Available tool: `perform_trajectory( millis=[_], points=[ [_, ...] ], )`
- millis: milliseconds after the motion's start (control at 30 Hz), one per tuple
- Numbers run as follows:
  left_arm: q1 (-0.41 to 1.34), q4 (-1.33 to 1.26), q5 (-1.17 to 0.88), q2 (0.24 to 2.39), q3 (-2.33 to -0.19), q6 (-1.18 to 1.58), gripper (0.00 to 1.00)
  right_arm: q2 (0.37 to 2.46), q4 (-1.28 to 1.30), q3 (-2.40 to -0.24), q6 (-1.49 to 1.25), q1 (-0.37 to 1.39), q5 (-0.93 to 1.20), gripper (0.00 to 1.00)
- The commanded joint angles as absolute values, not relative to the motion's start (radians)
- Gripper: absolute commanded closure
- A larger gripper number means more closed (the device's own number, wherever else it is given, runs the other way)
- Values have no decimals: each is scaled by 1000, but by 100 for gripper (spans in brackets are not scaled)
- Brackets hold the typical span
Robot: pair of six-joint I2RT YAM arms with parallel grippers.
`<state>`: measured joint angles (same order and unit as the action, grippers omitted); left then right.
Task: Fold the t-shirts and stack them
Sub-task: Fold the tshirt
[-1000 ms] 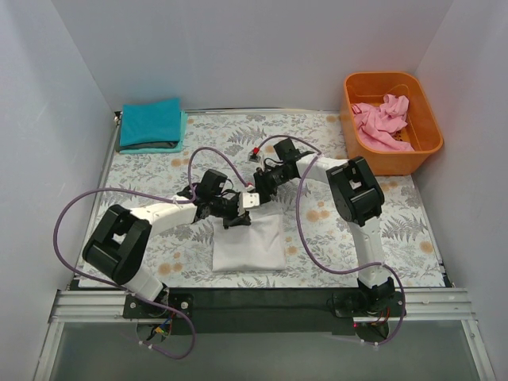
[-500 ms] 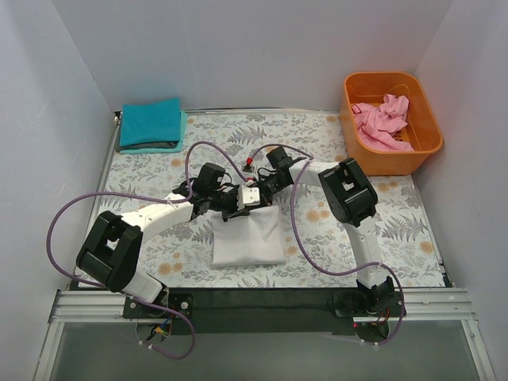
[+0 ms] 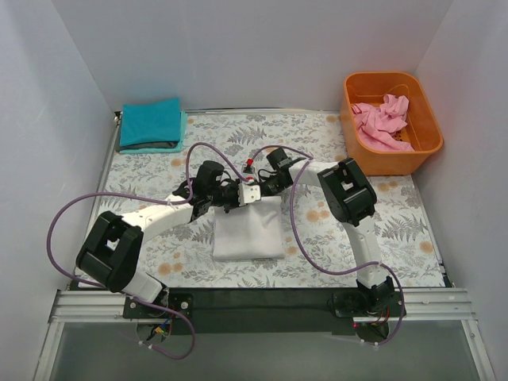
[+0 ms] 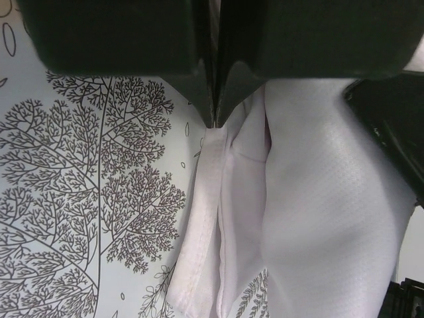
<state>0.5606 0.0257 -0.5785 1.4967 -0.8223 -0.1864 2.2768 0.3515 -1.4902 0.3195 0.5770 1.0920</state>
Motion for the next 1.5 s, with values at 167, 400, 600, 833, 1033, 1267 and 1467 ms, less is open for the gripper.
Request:
perform_trajectory(
  millis=[167, 400, 600, 833, 1033, 1267, 1467],
  points=[
    [563, -83, -563, 1493, -776, -222, 100, 2290, 437, -1611, 337, 525, 954, 80],
    [563, -144, -535, 1511, -743, -229, 100, 2237, 448, -1698, 321, 469, 798, 55],
    [558, -218, -541, 1575, -739, -227, 94, 2174, 449, -1730, 276, 393, 776, 41],
    [494, -250, -523, 1643, -862, -63, 71, 1988, 449, -1640, 250, 311, 775, 34],
    [319, -74, -746, 1510, -972, 428, 48, 1835, 434, -1494, 178, 298, 978, 41],
    [273, -207, -991, 1385, -755, 1077, 58, 1793, 206, -1227, -69, 406, 1140, 45],
    [273, -405, -914, 1500, -630, 1258, 59, 1888, 55, -1169, -210, 434, 1100, 50]
  ],
)
